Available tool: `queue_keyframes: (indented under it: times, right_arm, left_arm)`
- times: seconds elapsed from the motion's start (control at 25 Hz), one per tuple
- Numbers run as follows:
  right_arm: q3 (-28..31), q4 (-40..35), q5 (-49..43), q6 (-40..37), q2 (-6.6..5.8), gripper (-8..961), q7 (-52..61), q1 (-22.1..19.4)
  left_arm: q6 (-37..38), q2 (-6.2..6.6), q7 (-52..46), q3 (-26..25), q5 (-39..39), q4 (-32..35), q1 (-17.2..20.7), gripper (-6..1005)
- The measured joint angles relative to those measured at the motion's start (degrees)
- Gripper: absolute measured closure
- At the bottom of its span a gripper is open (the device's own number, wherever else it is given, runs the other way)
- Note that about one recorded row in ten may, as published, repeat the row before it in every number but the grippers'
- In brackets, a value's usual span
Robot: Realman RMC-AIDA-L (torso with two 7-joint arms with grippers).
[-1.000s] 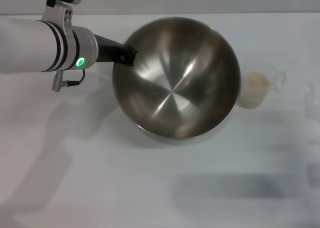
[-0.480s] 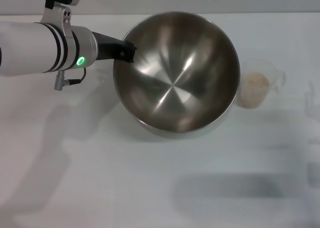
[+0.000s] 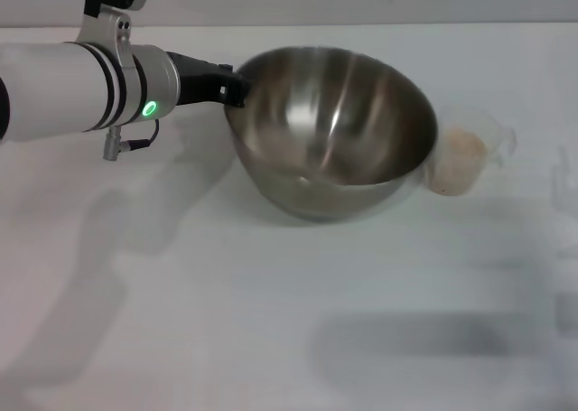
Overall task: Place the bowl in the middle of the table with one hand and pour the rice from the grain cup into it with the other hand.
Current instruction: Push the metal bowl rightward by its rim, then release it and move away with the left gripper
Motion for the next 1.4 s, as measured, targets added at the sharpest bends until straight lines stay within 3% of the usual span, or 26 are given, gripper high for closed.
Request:
queue_keyframes:
  times: [0.44, 0.96, 1.24, 1.4]
  right_arm:
    - [0.00, -0.61, 0.00, 0.23, -0.09, 531, 0.00, 0.34]
    - [0.13, -0.65, 0.03, 0.40, -0.09, 532, 0.00, 1.06]
    - [0.14, -0.80, 0.08, 0.40, -0.09, 531, 0.00, 1.66]
    - [0.05, -1.07, 0.09, 0.42, -0.04, 531, 0.00, 1.83]
  left_arm:
    - [6.55, 0.08, 0.08, 0.59, 0.36, -0.70, 2.83, 589]
    - [21.38, 0.14, 0.08, 1.75, 0.45, 1.19, 7.86, 586]
    - [22.05, 0.20, 0.09, 3.13, 0.55, 2.76, 7.90, 591]
    - [26.47, 0.10, 2.05, 3.87, 0.50, 3.61, 8.23, 593]
